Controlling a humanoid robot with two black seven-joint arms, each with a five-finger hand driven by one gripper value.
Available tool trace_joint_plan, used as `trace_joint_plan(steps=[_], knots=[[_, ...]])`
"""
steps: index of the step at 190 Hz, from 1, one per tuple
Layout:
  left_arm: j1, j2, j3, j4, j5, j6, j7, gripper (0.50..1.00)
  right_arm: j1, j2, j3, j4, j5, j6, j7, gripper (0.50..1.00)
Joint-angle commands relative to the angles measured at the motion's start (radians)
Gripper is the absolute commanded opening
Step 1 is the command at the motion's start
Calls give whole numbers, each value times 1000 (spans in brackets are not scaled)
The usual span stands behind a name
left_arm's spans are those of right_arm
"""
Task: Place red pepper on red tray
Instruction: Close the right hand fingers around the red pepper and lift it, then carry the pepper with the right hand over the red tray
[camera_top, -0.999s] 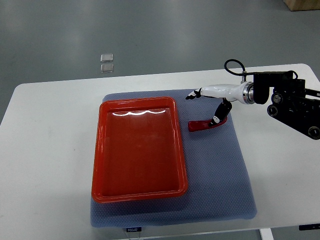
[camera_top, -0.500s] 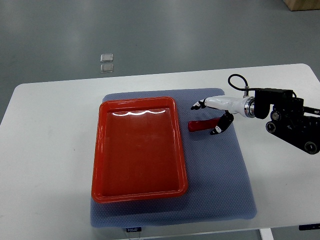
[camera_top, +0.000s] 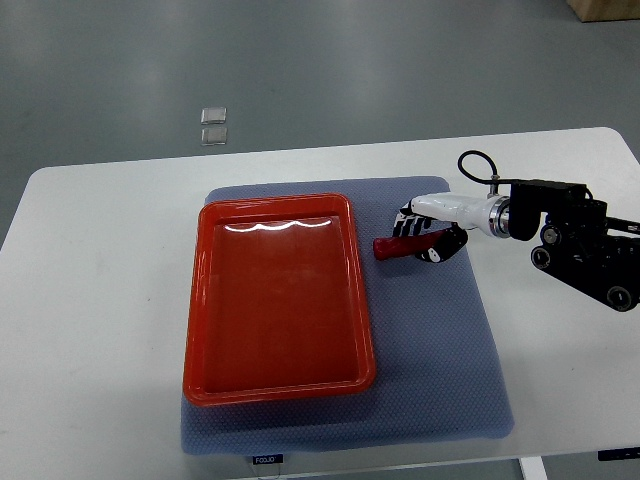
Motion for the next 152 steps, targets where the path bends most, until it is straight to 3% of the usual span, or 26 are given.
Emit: trace_joint_plan(steps=[1,40,65,112,152], knots=[[0,0,0,0,0,0,0,1000,3,0,-12,0,0,0,1,637],[0,0,0,0,0,0,0,1000,4,0,-12,0,0,0,2,541],[0,0,0,0,0,0,0,1000,12,-4,-11,0,0,-1,5,509],[0,0,0,0,0,0,0,1000,60,-15,9,-11,18,-3,18,500],[0,0,0,0,0,0,0,1000,135,-4,11,-9,54,-3,90,500]])
